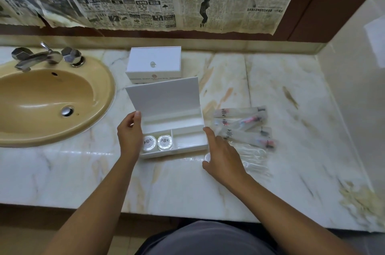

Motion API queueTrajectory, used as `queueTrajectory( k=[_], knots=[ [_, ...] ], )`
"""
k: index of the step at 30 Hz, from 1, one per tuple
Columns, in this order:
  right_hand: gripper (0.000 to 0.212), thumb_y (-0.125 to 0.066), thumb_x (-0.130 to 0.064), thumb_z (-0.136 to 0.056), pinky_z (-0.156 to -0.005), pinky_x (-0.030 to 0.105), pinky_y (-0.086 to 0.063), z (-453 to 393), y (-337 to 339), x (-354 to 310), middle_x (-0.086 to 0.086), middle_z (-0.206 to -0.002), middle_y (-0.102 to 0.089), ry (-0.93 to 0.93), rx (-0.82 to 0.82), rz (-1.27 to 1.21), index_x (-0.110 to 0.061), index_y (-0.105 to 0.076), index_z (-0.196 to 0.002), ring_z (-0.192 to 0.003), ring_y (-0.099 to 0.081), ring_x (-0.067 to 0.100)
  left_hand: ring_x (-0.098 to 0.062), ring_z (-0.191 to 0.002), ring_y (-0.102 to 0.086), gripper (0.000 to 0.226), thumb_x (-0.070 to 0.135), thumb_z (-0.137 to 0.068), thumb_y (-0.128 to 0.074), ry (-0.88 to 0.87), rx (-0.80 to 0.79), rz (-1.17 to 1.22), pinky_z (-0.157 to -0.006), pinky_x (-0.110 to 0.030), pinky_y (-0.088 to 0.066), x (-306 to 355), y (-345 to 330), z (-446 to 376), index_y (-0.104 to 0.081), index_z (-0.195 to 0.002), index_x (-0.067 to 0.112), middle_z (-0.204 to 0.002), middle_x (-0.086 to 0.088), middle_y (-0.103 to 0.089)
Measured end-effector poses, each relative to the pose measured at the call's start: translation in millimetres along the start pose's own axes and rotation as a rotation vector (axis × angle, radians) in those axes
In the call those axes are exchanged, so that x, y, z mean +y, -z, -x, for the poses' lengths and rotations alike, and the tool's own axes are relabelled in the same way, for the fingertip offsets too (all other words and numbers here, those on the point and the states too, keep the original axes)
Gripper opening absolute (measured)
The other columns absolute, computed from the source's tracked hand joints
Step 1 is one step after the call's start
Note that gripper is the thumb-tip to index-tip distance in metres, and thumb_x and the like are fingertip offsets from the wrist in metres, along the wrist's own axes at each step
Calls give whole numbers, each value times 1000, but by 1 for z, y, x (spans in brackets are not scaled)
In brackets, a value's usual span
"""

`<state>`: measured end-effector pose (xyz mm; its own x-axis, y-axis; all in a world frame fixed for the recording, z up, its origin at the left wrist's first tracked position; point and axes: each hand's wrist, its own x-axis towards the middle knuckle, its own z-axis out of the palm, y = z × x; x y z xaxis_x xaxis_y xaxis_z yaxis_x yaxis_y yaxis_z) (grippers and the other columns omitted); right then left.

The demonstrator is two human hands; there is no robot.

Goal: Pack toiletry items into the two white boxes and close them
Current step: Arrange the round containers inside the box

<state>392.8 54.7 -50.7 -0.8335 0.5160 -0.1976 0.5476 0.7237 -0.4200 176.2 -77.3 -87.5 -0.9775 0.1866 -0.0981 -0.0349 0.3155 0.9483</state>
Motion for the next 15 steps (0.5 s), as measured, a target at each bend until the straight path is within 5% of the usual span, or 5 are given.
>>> queueTrajectory(
  k=[3,9,12,15],
  knots=[
    [82,-67,-19,-78,-73,32,-47,2,-3,1,2,-103,-49,10,25,-10,-24,-16,-143,-91,-52,23,10,-80,-58,23,29,-100,-54,0,2,5,-71,1,-39,0,0,0,-69,-107,13,-99,5,-68],
    [97,-56,-7,-80,-66,30,-48,5,-12,3,0,-91,-48,32,-2,-35,-31,4,-152,-81,-48,19,10,-82,-59,21,28,-100,-55,-4,1,18,-72,1,-39,0,1,0,-69,-105,14,-98,6,-68],
    [83,-57,-8,-80,-71,30,-47,5,-6,1,0,-97,-49,44,24,-113,-25,-16,-151,-91,-47,19,12,-81,-59,18,27,-100,-55,-2,-2,18,-73,0,-40,0,0,0,-68,-102,17,-96,7,-68],
    [56,-60,-7,-74,-70,34,-48,2,6,-5,3,-95,-51,75,140,-116,-17,-48,-129,-87,-51,24,16,-78,-58,15,27,-100,-55,0,1,23,-72,0,-40,0,0,-1,-67,-100,19,-93,11,-67]
  ],
)
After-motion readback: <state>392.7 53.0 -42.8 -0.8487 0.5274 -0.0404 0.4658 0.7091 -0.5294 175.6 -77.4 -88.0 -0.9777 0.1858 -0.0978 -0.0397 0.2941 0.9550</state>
